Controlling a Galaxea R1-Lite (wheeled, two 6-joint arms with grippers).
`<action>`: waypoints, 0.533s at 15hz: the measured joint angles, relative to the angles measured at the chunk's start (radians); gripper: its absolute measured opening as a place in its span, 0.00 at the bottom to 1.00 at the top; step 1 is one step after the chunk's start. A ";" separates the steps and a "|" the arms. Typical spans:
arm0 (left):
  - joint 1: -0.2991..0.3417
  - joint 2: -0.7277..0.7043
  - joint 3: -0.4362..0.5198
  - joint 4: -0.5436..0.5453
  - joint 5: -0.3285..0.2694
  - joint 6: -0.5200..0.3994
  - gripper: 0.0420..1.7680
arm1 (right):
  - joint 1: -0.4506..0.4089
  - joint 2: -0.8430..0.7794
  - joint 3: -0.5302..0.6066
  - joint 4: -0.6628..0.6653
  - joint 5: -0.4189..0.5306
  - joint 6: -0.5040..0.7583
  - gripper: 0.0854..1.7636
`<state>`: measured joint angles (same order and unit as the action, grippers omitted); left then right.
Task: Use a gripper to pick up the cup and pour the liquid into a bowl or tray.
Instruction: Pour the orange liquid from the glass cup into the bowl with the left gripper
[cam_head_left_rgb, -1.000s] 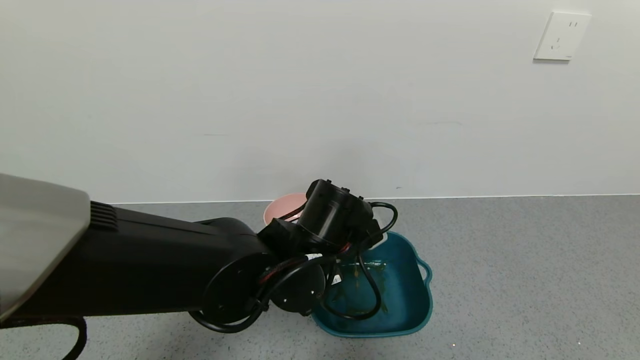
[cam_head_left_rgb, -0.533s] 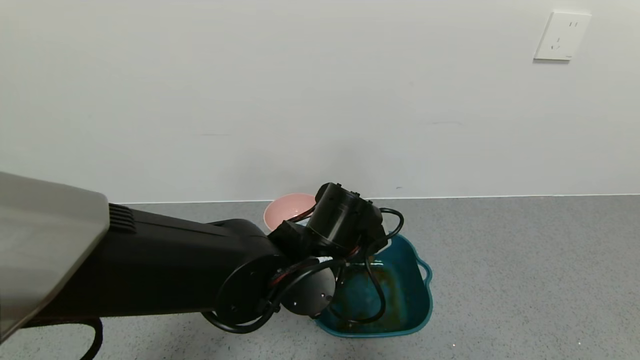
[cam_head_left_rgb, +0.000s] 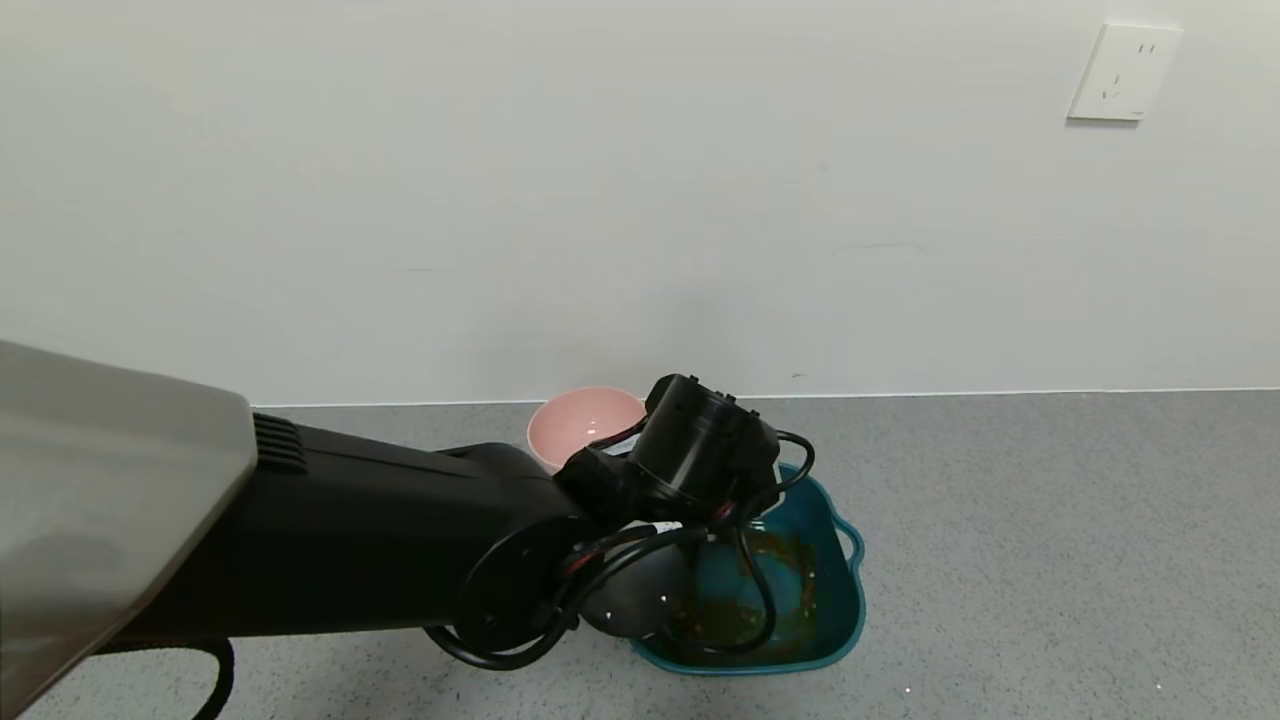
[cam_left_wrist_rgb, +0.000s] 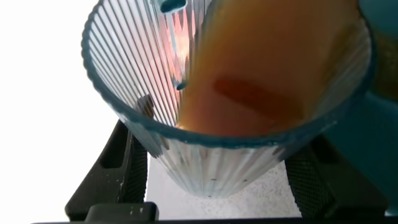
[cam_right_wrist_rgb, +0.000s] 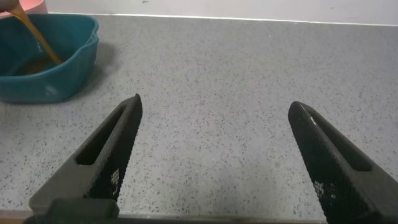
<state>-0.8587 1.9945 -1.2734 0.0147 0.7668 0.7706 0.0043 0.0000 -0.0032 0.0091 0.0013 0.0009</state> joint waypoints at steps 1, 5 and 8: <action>-0.001 0.000 -0.013 0.031 0.008 0.001 0.70 | 0.000 0.000 0.000 0.000 0.000 0.001 0.97; -0.020 0.003 -0.070 0.126 0.044 0.004 0.70 | 0.000 0.000 0.000 0.000 0.000 0.000 0.97; -0.033 0.012 -0.077 0.133 0.101 0.020 0.70 | 0.000 0.000 0.000 0.000 0.000 0.000 0.97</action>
<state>-0.8915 2.0062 -1.3502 0.1477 0.8683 0.7904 0.0038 0.0000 -0.0032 0.0091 0.0013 0.0013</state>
